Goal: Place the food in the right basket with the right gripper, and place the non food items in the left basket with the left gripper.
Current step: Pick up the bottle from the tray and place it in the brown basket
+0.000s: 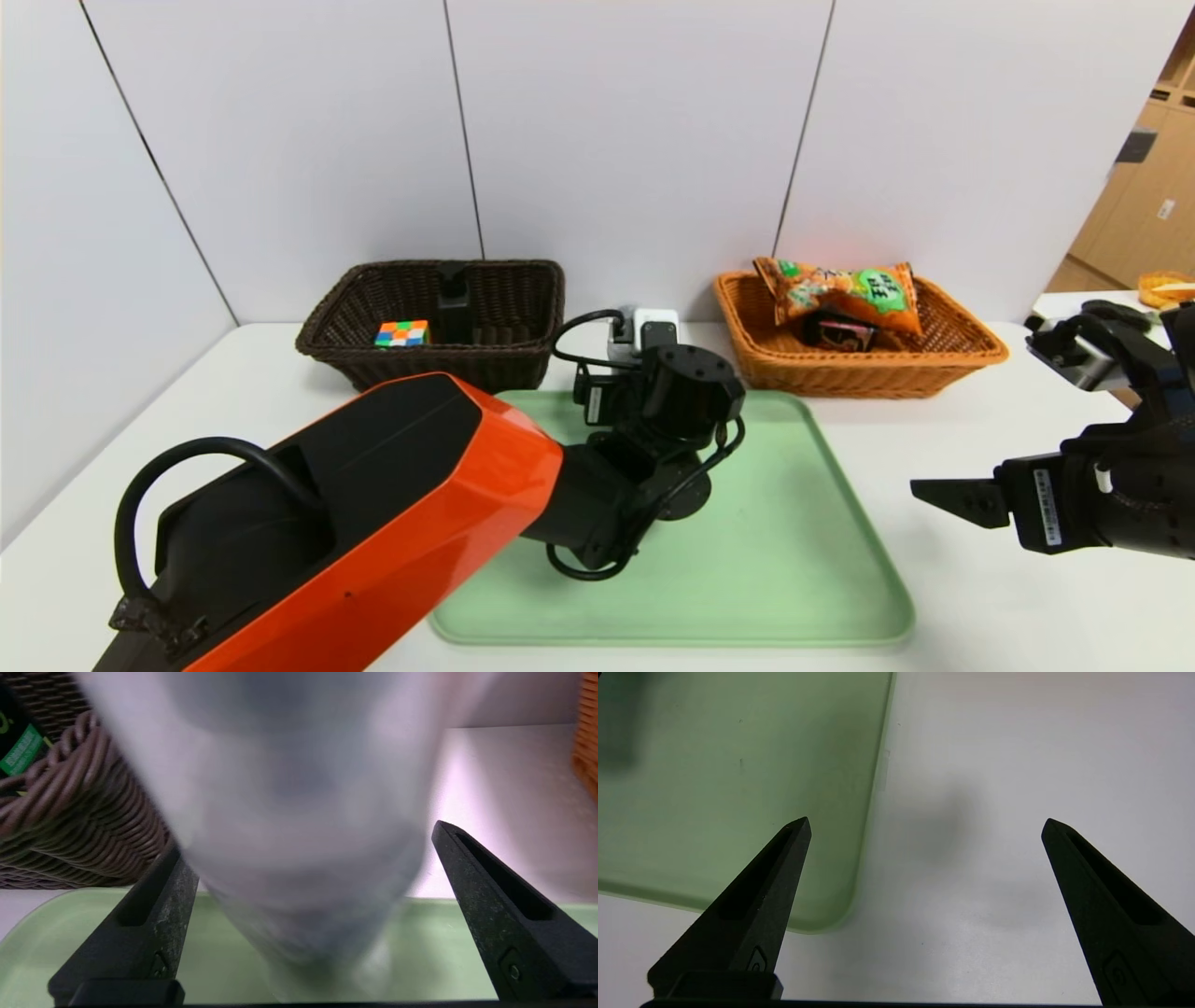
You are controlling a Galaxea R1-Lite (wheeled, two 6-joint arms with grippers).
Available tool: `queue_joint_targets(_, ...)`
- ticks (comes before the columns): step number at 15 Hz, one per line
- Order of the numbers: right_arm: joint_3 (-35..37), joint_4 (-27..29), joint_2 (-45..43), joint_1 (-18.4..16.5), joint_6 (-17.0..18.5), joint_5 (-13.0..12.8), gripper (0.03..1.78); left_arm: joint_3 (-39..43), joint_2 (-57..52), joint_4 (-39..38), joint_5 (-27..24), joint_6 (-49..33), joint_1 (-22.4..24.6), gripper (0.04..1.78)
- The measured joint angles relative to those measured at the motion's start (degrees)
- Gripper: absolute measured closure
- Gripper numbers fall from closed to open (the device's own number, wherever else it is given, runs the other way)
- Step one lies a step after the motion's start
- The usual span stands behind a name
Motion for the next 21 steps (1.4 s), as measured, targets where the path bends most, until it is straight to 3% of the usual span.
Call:
queue_joint_targets(8, 0.9, 0.0, -0.3, 0.1, -0.1, 0.0, 0.1, -2.3, 1.5, 0.1, 0.0, 0.3, 1.0, 0.13)
queue_joint_targets(11, 1.2, 0.0, -0.4, 0.0, -0.1, -0.1, 0.1, -3.4, 2.2, 0.1, 0.0, 0.3, 1.0, 0.62)
queue_joint_targets(15, 1.5, 0.0, -0.5, 0.1, -0.2, -0.1, 0.1, -3.6, 2.5, 0.1, 0.0, 0.4, 1.0, 1.06)
queue_joint_targets(21, 2.1, 0.1, -0.6, 0.1, -0.1, -0.1, 0.1, -3.4, 0.4, 1.2, -0.1, 0.5, 0.6, 1.16)
